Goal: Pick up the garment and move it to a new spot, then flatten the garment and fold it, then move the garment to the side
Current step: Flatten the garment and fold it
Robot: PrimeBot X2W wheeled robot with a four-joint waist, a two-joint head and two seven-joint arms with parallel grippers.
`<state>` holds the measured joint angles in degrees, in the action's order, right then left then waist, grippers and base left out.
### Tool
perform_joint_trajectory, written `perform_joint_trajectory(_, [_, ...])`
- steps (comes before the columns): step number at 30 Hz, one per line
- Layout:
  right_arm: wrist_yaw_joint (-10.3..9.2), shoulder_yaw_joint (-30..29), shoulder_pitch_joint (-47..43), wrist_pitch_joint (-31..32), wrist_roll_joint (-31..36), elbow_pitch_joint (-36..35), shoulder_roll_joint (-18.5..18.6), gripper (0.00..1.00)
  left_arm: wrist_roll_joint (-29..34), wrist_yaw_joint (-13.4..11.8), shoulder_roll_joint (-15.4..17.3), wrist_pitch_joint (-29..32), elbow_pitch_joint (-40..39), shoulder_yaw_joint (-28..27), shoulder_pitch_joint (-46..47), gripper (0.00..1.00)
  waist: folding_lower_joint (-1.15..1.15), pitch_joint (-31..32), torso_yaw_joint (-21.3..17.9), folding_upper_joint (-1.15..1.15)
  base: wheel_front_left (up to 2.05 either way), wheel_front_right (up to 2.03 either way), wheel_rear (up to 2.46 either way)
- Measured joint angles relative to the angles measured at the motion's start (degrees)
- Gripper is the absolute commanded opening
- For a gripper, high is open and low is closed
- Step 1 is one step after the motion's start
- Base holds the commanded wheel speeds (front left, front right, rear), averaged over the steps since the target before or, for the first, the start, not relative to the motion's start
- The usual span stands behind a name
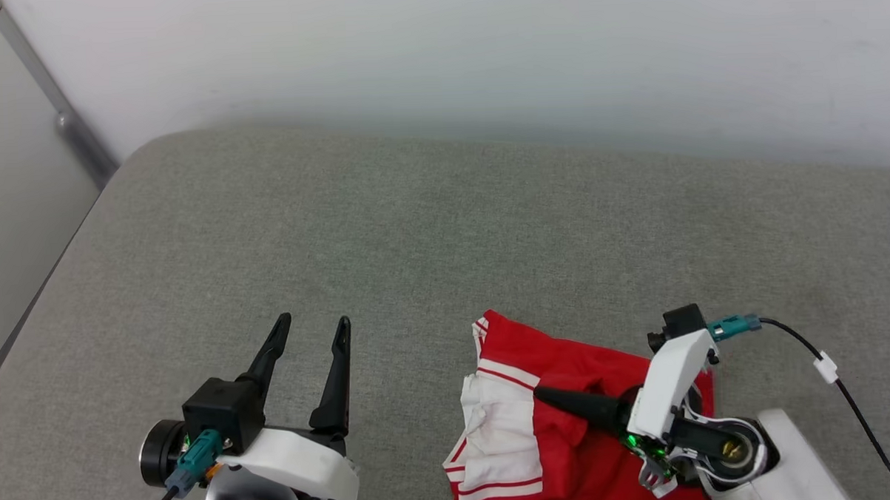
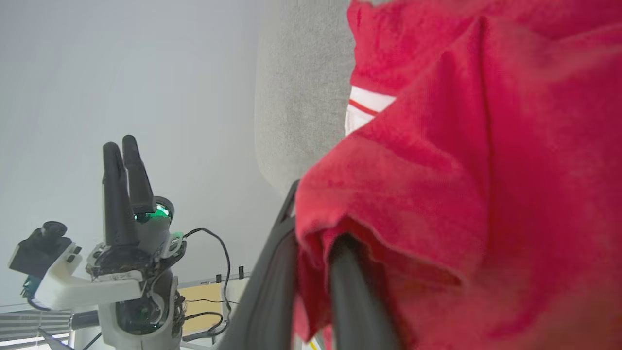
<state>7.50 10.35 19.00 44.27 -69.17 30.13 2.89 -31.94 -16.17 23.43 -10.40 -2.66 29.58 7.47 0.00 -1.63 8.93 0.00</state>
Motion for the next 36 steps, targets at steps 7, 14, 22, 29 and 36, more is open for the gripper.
perform_joint_trajectory(7, [0.00, 8.08, 3.59, -6.03, 8.61, 1.67, 0.52, 1.00, -0.49, 0.12, -0.60, -0.45, 1.10, 0.01, 0.69, 1.00, 0.00, -2.13, 1.31, 0.00, 0.00, 0.00, 0.00])
perform_joint_trajectory(14, [0.01, 23.06, 6.11, -13.32, 22.48, -8.18, 9.45, 1.00, -0.78, -0.03, -0.66, -0.68, 1.76, 0.21, 0.66, 1.00, 0.00, -1.47, -0.20, 0.00, 0.00, 0.00, 0.00])
perform_joint_trajectory(22, [0.01, 12.80, 1.77, -27.70, 38.96, -9.50, 14.24, 1.00, -1.11, -1.32, -0.42, -1.00, 2.02, -0.56, -0.76, 1.00, 0.00, -0.04, -2.96, 0.00, 0.00, 0.00, 0.00])
perform_joint_trajectory(29, [0.00, -5.31, -8.40, -36.90, 49.98, -14.21, 11.37, 1.00, -1.66, -2.54, -0.21, -2.65, 2.13, -2.46, -2.91, 1.00, 0.00, 2.11, -5.87, 0.00, 0.00, 0.00, 0.00])
perform_joint_trajectory(36, [0.01, -12.83, -17.13, -42.69, 54.98, -26.35, 7.00, 1.00, -1.20, -2.37, -0.47, -4.01, 2.68, -4.48, -4.29, 1.00, 0.00, 3.38, -7.80, 0.00, 0.00, 0.00, 0.00])
